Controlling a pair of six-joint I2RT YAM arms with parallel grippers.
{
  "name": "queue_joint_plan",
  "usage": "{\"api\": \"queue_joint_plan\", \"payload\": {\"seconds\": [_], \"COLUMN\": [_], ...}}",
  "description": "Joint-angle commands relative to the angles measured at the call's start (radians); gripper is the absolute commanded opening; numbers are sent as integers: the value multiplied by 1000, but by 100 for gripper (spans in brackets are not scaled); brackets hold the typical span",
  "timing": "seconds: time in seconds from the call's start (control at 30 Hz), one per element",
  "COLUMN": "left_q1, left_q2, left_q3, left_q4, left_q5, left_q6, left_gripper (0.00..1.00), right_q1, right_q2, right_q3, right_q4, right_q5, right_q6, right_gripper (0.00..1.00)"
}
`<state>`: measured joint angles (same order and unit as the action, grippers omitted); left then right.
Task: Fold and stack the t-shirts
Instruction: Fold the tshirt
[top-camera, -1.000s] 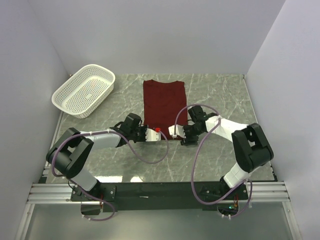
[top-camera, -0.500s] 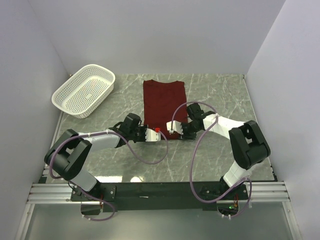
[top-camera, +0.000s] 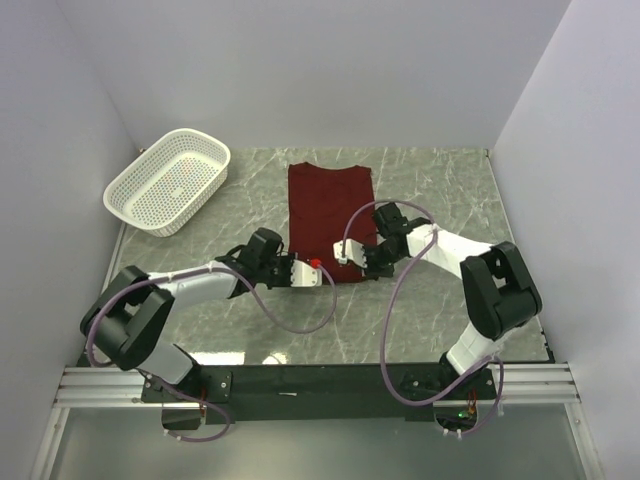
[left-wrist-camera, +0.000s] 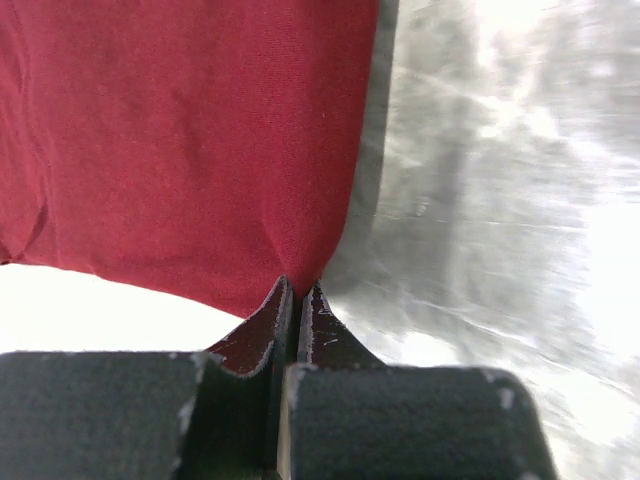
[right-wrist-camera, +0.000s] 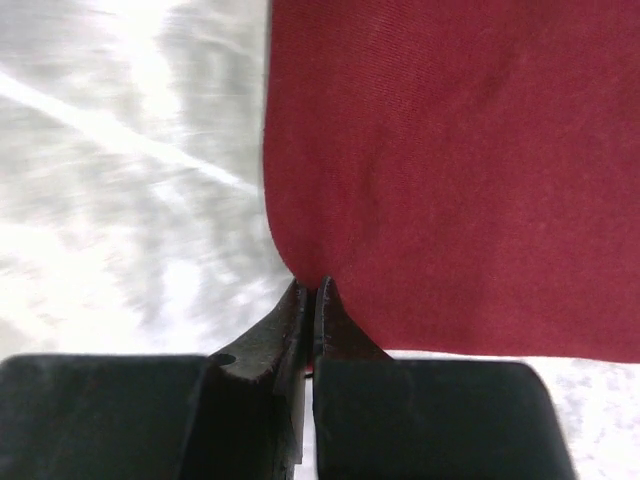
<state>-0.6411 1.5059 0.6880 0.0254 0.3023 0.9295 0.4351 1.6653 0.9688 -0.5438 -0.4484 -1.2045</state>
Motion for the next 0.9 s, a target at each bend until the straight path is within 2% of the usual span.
{"api": "queue_joint_plan", "payload": {"seconds": [0.0, 0.17, 0.27, 0.4, 0.5, 0.63, 0.73, 0.87], "left_q1": [-40, -126, -215, -346, -390, -396, -384, -272], "left_q2": [-76, -205, -275, -352, -410, -478, -454, -354], "left_q3": [5, -16, -1, 51, 77, 84, 73, 148], "left_q4": [-111, -205, -295, -454, -504, -495, -460, -418], "left_q5": [64, 54, 44, 37, 58, 44, -14, 12], "left_q6": [-30, -89, -133, -230, -290, -317, -278, -171], "left_gripper": [0, 0, 0, 0, 0, 0, 0, 0], "right_q1": [-22, -27, -24, -27, -25, -27, -35, -120], "right_q2": [-97, -257, -350, -485, -579, -622, -586, -477], "right_q3": [47, -19, -44, -73, -84, -76, -53, 83], "right_q4": [-215, -347, -432, -538, -577, -572, -520, -475], "right_q5": [-124, -243, -283, -319, -320, -291, -265, -294], "right_q6": [-47, -84, -95, -95, -70, -33, -1, 40], "right_gripper": [0, 0, 0, 0, 0, 0, 0, 0]}}
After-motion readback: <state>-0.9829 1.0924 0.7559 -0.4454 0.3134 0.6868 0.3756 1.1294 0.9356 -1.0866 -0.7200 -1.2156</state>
